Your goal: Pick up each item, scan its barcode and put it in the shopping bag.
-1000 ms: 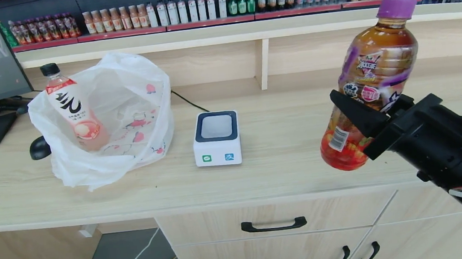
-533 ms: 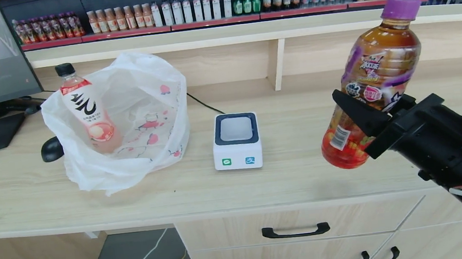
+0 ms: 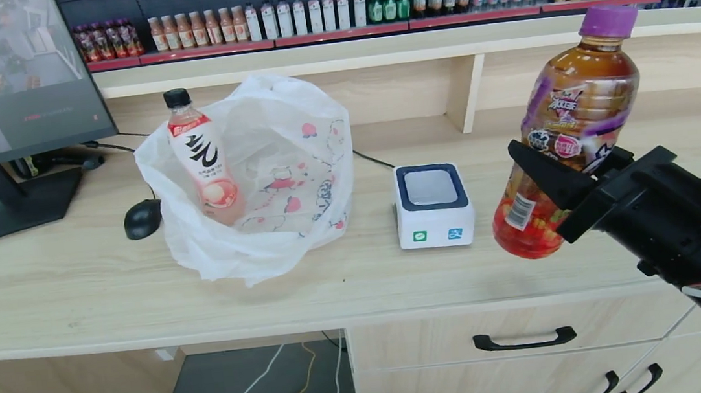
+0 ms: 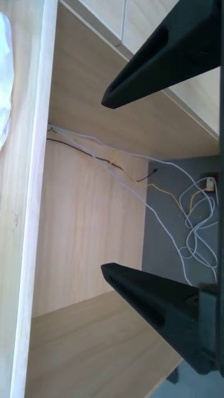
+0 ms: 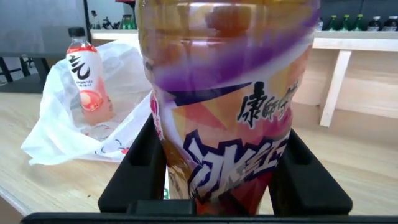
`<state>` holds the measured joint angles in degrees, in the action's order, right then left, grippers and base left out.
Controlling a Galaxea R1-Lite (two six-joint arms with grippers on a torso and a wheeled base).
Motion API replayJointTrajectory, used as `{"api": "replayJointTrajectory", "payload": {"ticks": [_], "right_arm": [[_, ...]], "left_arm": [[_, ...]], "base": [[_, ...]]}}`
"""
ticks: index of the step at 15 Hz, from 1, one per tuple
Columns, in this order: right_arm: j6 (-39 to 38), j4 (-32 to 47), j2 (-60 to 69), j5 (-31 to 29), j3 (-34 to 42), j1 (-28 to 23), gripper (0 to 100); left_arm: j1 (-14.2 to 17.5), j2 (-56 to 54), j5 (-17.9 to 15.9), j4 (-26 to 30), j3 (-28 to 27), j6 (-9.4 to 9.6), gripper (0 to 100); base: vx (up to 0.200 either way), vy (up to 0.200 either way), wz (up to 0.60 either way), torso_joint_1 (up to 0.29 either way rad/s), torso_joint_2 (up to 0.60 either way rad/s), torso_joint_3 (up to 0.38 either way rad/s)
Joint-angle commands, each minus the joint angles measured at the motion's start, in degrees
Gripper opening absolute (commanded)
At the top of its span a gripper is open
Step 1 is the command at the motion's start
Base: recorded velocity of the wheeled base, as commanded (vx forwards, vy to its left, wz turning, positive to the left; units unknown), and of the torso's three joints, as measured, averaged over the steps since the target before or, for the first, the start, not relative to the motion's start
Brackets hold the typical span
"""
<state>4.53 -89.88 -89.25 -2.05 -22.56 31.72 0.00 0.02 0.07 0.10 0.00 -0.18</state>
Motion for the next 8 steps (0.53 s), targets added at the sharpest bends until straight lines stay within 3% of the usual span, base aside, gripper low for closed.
{"api": "replayJointTrajectory", "payload": {"ticks": [1, 8], "right_arm": [[-0.14, -0.12, 0.57, -0.06, -0.37, 0.01, 0], [0.47, -0.12, 1.09, 0.03, -1.34, -1.05, 0]], "left_arm": [[0.0, -0.02, 0.01, -0.01, 0.0, 0.09, 100], [0.0, -0.02, 0.01, -0.01, 0.0, 0.18, 100]], "base": [[0.0, 0.0, 0.0, 0.0, 0.0, 0.0], [0.0, 0.0, 0.0, 0.0, 0.0, 0.0]]}}
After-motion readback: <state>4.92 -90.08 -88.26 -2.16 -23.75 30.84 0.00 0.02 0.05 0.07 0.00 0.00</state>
